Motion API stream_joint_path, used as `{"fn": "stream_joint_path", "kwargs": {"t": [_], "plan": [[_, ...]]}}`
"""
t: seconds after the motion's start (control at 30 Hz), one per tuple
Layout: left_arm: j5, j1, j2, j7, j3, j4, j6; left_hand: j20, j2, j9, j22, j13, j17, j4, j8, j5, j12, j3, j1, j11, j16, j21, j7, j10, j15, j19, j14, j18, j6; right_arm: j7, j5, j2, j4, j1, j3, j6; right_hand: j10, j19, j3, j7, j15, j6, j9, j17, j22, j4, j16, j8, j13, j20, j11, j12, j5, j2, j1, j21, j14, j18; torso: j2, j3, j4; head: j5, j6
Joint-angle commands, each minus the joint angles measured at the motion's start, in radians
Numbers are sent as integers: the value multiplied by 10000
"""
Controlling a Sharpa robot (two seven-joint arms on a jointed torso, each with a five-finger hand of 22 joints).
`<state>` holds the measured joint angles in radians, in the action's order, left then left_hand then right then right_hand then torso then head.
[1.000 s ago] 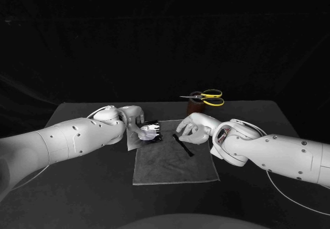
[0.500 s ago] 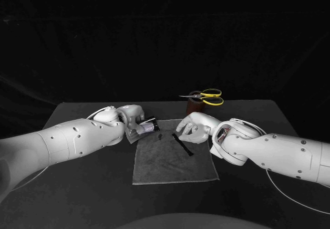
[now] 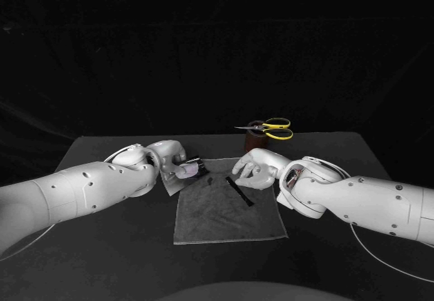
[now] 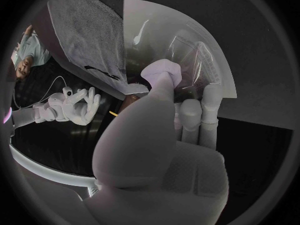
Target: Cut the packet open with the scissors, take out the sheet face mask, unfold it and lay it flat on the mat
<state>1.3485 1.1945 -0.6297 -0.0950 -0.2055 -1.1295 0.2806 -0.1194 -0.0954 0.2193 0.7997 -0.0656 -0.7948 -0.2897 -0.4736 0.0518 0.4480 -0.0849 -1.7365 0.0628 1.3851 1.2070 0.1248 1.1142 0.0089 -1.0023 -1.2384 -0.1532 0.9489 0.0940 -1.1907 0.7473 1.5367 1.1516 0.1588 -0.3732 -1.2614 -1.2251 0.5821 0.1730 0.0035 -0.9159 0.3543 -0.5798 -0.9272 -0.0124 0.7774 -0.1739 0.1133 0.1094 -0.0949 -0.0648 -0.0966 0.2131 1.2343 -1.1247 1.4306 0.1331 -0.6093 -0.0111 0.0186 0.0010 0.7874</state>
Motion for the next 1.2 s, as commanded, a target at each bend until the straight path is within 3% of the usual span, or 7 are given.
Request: {"fn": "stream_joint_path", "kwargs": {"t": [0.03, 0.2, 0.47, 0.77, 1.1, 1.2], "plan": [[-890, 39, -234, 1157, 134, -277, 371, 70, 23, 4, 53, -20, -8, 1, 19, -32, -121, -120, 49, -47, -38, 36, -37, 197, -94, -25, 0, -31, 256, -50, 132, 37, -22, -1, -6, -15, -46, 91, 3, 13, 3, 3, 20, -12, 19, 53, 50, -76, 6, 2, 44, -56, -65, -65, -34, -16, -87, -27, 7, -8, -12, -33, -9], [-1520, 64, -645, 2098, 465, -643, 427, 193, 102, 2, 155, -47, -164, 16, 48, -32, -298, -472, 40, -194, 2, 97, -156, 556, -228, -121, -134, -13, 738, -253, 592, 111, -72, -1, -6, -184, -84, 189, 55, -17, -12, -59, 58, -4, 113, 59, 73, -144, 13, -5, 72, -63, -88, -135, 26, 56, -145, 0, 5, 3, 7, -54, -40], [-2669, 75, -1145, 3180, 816, -1210, 143, 256, 246, -2, 80, -73, -100, 65, 124, -30, -517, -887, 127, -240, -53, 51, -180, 691, -270, -40, -94, -20, 1043, -770, 1211, 224, -101, -1, -5, -436, -142, 264, 115, -52, -31, -165, 110, 16, 137, 67, 93, -241, 23, -17, 101, -72, -38, -227, 93, 86, -208, 14, -7, -4, 3, -92, -60], [-3870, 70, -1345, 4230, 903, -1510, -194, 279, 308, 34, -42, -103, -274, 101, 180, -32, -631, -1324, 125, -212, -21, -5, -136, 785, -257, 99, -126, -39, 981, -2185, 2547, 496, 6, -1, -7, -906, -299, 320, 434, -148, -94, -413, 190, 86, 19, 156, 160, -358, 40, -74, 183, -67, 226, -760, 275, 34, -269, 9, -13, -14, 8, -136, -91], [-4858, -12, -1386, 5256, 909, -1824, -91, 228, 311, 147, -508, -108, 249, 172, 175, -35, -843, -1731, 286, -137, -229, -287, -73, 739, -183, 597, 300, -118, 776, -2876, 3292, 872, 590, 24, -97, -1242, -326, 278, 557, -172, -97, -506, 221, 114, -134, 288, 218, -362, 38, -80, 193, -54, 231, -1064, 235, -63, -263, -13, -11, -45, 23, -200, -134], [-5012, -49, -1403, 5428, 909, -1887, -66, 221, 297, 162, -516, -110, 274, 189, 168, -35, -862, -1765, 301, -132, -242, -296, -68, 736, -178, 619, 330, -120, 762, -2854, 3315, 964, 776, 82, -133, -1221, -659, 211, 527, -237, -148, -564, 250, 121, -272, 262, 263, -381, 134, -104, 279, -217, 262, -1078, 246, -158, -243, -28, -9, -46, 25, -220, -168]]}}
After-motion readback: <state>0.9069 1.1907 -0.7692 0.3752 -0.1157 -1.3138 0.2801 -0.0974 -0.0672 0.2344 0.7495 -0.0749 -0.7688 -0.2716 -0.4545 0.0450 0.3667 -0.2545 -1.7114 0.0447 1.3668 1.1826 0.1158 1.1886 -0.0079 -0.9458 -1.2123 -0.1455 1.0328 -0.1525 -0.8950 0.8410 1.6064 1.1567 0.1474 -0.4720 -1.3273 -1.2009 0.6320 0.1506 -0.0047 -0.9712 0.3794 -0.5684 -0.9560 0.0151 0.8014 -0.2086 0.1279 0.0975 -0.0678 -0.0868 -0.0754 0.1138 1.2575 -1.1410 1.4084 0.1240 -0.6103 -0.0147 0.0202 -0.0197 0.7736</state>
